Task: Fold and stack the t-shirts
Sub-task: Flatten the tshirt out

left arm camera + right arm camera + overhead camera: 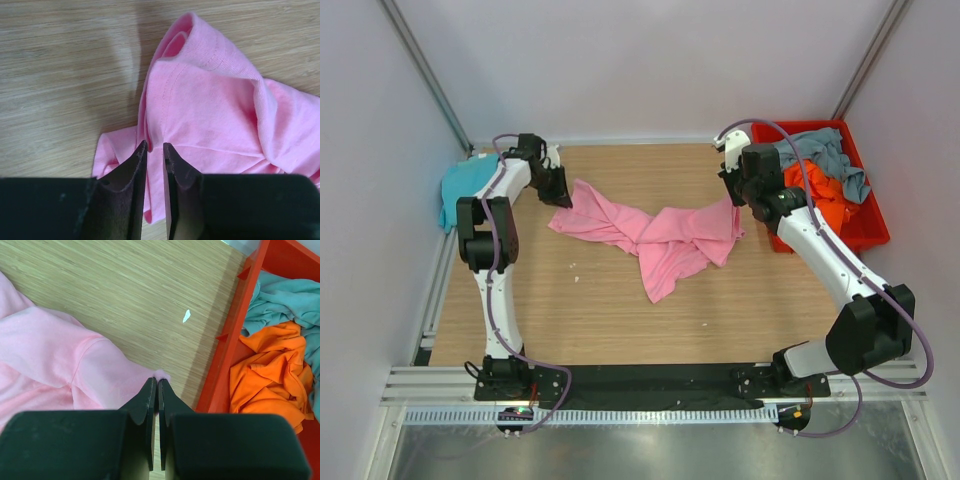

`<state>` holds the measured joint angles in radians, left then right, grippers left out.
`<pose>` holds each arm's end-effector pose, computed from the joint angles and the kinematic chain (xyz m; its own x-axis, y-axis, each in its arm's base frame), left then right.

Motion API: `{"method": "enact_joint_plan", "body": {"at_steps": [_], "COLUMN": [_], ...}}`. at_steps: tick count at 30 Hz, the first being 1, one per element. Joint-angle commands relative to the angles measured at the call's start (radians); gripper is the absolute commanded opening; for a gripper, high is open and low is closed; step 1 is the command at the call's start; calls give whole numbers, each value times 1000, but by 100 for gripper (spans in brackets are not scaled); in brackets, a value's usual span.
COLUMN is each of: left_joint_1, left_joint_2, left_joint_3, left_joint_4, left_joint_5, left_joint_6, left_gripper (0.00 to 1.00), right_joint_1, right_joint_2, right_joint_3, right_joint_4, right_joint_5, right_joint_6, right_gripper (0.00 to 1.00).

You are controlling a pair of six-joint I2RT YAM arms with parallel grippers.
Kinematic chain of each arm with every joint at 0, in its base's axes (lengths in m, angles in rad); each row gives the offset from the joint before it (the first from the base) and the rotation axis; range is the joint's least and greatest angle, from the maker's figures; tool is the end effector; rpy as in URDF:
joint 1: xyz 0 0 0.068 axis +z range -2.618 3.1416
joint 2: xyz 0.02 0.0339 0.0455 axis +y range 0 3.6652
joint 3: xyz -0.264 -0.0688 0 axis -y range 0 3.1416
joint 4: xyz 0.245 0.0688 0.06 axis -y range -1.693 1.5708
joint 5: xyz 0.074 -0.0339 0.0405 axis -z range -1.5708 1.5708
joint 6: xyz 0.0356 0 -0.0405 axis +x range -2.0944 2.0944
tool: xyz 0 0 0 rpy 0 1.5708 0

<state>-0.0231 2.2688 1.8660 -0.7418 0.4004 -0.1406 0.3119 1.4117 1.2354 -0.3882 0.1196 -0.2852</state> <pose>0.4823 -0.0250 0.1777 -0.9269 -0.1077 -0.3596 0.0530 0.9108 -0.4094 0.3080 0.0949 0.3318 -0.4299 -0.4321 -0.7928 -0.3436 0.8903 -0.2990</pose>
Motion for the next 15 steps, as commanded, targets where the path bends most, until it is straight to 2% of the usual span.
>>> {"method": "enact_joint_plan", "body": {"at_steps": [1, 4, 9, 15], "left_joint_1": [2, 0, 0, 2], "left_joint_2": [-11, -9, -9, -41], "left_joint_3": [12, 13, 16, 41], "left_joint_4": [-22, -24, -22, -31], "left_joint_5": [-20, -20, -9, 15], "left_joint_6": [29, 29, 27, 27], "left_gripper": [20, 17, 0, 0], "right_joint_1": [-5, -7, -7, -10], "right_joint_2": [-46, -45, -45, -59], "right_joint_3": [4, 4, 7, 12], "right_joint_4": [51, 49, 52, 51], "right_joint_5": [-11, -9, -9, 0], "right_joint_6": [12, 11, 11, 8], "right_gripper": [1, 1, 1, 1]}}
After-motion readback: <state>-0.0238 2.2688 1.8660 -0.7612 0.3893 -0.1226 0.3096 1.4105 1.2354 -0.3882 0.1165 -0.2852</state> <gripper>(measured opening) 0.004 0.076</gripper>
